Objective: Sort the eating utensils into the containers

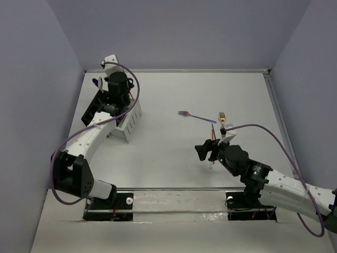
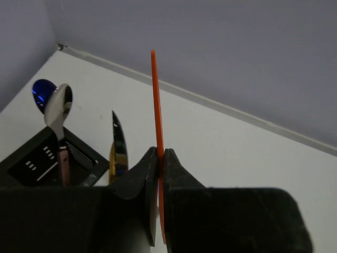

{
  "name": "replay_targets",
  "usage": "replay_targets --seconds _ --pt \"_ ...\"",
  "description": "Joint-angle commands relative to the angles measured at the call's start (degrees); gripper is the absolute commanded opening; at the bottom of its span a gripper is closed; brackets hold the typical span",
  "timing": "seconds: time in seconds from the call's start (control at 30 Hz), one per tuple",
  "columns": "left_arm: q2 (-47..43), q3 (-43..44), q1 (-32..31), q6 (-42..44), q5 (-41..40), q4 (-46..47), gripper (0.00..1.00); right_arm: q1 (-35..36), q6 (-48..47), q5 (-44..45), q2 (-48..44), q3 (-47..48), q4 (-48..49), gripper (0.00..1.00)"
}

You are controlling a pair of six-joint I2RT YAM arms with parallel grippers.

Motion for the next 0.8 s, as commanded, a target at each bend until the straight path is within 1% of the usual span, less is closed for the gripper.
replay_targets --seconds 0.0,0.1,0.23,0.47,0.6,0.67,0.7,0.73,0.77 --pt "1.27 -0.80 1.65 8.78 -6.78 4.77 0.00 0.51 0.84 2.40 0.65 -0.16 1.94 0.80" --pt "2.14 -2.99 2.17 12.47 -9.59 8.81 0.00 0.51 0.93 1.96 1.53 -0.07 2.11 0.80" --pt "3.81 -4.40 2.79 14.15 -8.99 12.06 0.00 0.51 0.93 1.87 1.01 -0.42 2.55 0.80" --pt "8.38 -5.37 2.79 13.89 -9.07 14.18 0.00 0.51 0.93 1.43 0.56 -0.86 2.82 0.80" --pt "9.35 -5.99 2.79 13.45 -9.16 15.06 0.01 0.51 1.01 1.52 0.83 -0.86 2.90 0.79" --pt "9.62 -6.08 2.79 13.37 -9.34 15.06 0.06 0.51 1.10 1.52 1.00 -0.86 2.90 0.79" --pt "9.70 -6.16 2.79 13.37 -9.77 15.15 0.10 0.51 1.10 1.52 1.09 -0.95 2.99 0.79" --pt "9.62 -6.25 2.79 13.45 -9.86 15.06 0.21 0.51 1.10 1.52 1.09 -0.95 3.08 0.79" --pt "9.44 -6.25 2.79 13.54 -9.69 14.97 0.27 0.51 1.10 1.52 1.18 -1.03 3.08 0.79"
